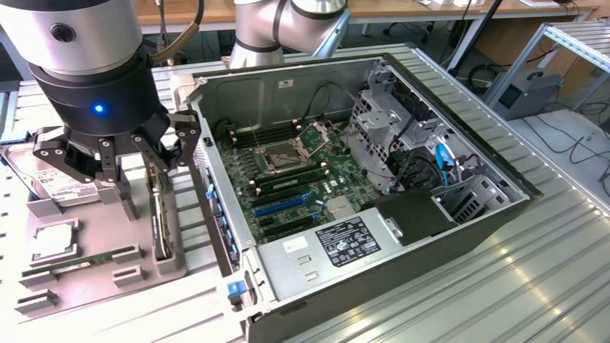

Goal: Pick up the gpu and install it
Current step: 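Pick up the gpu and move the gpu toward the slot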

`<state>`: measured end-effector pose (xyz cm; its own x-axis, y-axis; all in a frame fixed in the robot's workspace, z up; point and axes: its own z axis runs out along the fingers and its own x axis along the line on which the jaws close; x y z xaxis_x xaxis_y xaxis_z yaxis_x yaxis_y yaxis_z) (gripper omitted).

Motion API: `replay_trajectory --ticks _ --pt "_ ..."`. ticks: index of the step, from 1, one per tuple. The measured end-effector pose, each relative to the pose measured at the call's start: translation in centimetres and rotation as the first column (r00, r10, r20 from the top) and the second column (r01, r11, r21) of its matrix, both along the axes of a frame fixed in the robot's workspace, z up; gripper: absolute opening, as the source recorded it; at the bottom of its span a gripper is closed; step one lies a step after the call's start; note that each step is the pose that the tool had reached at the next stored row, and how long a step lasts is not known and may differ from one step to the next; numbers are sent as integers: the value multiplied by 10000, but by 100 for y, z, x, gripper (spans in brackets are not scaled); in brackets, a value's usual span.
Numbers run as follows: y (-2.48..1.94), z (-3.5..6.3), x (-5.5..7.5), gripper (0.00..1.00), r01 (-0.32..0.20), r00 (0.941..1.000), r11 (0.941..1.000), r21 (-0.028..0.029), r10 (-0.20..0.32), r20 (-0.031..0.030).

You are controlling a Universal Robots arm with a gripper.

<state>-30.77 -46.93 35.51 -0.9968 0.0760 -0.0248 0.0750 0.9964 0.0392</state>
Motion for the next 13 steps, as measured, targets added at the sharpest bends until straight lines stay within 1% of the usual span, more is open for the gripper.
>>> replay_trajectory --ticks 13 --pt "0 -29 0 50 0 10000 10000 0 0 0"
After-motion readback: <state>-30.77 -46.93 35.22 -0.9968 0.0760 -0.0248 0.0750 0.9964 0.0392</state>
